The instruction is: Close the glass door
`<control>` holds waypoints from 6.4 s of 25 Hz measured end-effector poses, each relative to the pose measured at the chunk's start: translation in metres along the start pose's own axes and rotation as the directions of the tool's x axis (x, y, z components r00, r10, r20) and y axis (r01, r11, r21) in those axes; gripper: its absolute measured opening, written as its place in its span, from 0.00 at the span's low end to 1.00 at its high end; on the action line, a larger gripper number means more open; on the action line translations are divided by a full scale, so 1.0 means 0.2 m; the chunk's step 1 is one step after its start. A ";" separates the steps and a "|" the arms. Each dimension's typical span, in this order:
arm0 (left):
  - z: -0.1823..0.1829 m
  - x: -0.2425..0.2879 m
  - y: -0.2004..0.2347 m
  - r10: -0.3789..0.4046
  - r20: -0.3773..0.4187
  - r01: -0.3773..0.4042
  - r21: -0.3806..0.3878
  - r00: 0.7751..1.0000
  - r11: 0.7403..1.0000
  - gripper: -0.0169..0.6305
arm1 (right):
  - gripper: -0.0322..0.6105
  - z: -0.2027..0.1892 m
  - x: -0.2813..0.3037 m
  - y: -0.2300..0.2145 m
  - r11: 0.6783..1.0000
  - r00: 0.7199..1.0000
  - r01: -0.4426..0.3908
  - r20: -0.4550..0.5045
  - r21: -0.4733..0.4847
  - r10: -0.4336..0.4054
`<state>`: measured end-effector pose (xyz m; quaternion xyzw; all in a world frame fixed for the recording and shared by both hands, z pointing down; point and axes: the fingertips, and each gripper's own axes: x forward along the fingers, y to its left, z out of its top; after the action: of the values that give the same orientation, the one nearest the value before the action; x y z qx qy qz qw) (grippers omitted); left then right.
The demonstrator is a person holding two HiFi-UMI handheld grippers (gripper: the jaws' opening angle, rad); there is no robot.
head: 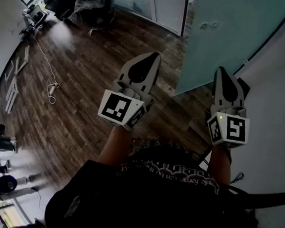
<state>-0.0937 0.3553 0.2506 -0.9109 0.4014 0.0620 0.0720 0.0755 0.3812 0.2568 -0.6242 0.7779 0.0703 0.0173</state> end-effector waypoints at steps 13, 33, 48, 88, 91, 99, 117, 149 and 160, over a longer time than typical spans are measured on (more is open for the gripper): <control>-0.04 0.03 -0.01 -0.052 0.009 0.053 -0.133 0.999 0.990 0.03 | 0.05 -0.02 -0.02 -0.04 1.000 1.000 0.024 -0.012 -0.003 -0.024; -0.04 0.00 -0.12 -0.017 0.010 0.017 -0.026 1.000 1.000 0.03 | 0.05 -0.11 -0.09 -0.15 0.995 0.999 -0.022 -0.035 0.096 0.026; -0.06 0.00 -0.23 0.043 0.022 -0.039 -0.158 0.999 0.987 0.03 | 0.05 -0.24 -0.12 -0.28 0.985 0.993 -0.082 -0.078 0.151 0.094; -0.28 0.66 0.68 -0.067 0.032 0.071 -0.133 0.997 0.989 0.03 | 0.06 -0.37 0.85 -0.37 0.992 0.989 0.091 -0.124 0.088 -0.080; -0.30 0.69 0.68 -0.066 0.023 0.068 -0.141 0.998 0.988 0.03 | 0.06 -0.41 0.87 -0.39 0.992 0.988 0.092 -0.135 0.088 -0.080; -0.34 0.79 0.70 -0.041 0.014 0.043 -0.165 0.999 0.985 0.03 | 0.11 -0.50 0.98 -0.44 0.996 0.985 0.042 -0.170 0.080 -0.028; -0.36 0.93 0.74 0.082 -0.026 -0.085 -0.122 0.996 0.989 0.03 | 0.24 -0.71 1.30 -0.55 0.994 0.955 -0.100 -0.275 0.052 0.110; -0.39 0.96 0.73 0.244 -0.051 -0.247 -0.066 0.968 0.967 0.03 | 0.24 -0.76 1.49 -0.54 0.988 0.939 -0.146 -0.309 0.045 0.153; -0.44 0.97 0.91 0.278 -0.053 -0.281 -0.077 0.959 0.956 0.03 | 0.24 -0.78 1.67 -0.50 0.988 0.938 -0.149 -0.308 0.051 0.157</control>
<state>-0.0939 0.0775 0.2891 -0.8483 0.5247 0.0694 0.0158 0.1082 0.0163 0.3647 -0.5648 0.8179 -0.0383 -0.1028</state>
